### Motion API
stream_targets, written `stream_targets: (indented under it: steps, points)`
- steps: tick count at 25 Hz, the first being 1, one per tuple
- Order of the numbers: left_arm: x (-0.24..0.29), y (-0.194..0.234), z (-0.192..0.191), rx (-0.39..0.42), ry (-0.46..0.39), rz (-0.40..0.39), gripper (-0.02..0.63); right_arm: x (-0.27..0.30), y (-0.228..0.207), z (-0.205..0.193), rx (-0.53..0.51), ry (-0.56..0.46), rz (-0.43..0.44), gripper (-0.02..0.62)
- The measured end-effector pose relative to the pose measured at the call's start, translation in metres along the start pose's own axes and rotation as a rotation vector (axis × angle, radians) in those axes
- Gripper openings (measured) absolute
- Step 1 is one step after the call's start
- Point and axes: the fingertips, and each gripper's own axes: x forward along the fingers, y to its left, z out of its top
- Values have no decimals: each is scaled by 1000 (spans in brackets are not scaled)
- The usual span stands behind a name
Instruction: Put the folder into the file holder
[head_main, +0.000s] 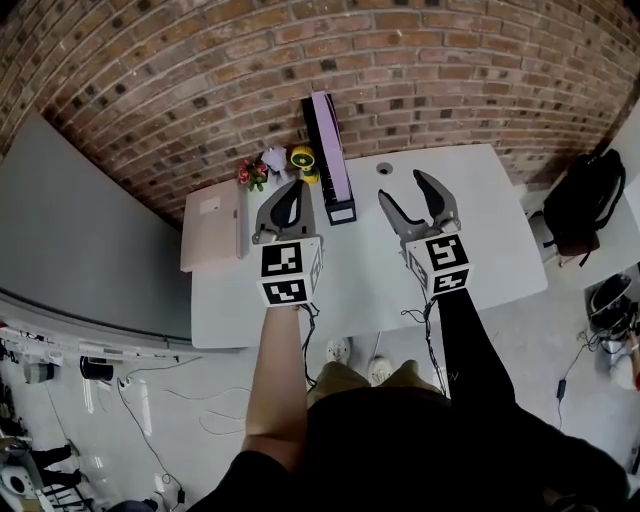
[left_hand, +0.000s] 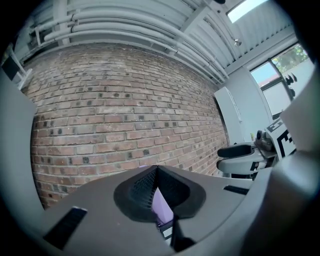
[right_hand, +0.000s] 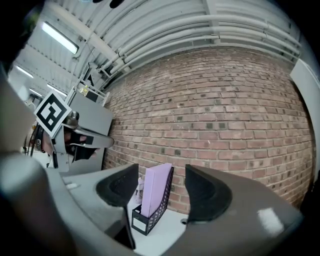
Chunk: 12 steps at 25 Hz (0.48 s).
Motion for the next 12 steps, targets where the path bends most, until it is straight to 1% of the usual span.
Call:
stream_targets:
  steps: [3,7,12]
  points:
    - [-12,-3,0,7,1,15,8,-11,1,3,-1,-11,15,284]
    - [-27,-4,-2,-3,3,38,8,-19,7,5,-51,-10,33,284]
    - [-43,-2,-1,33,7,55,8,-22,13,9,-30,-29,52,284]
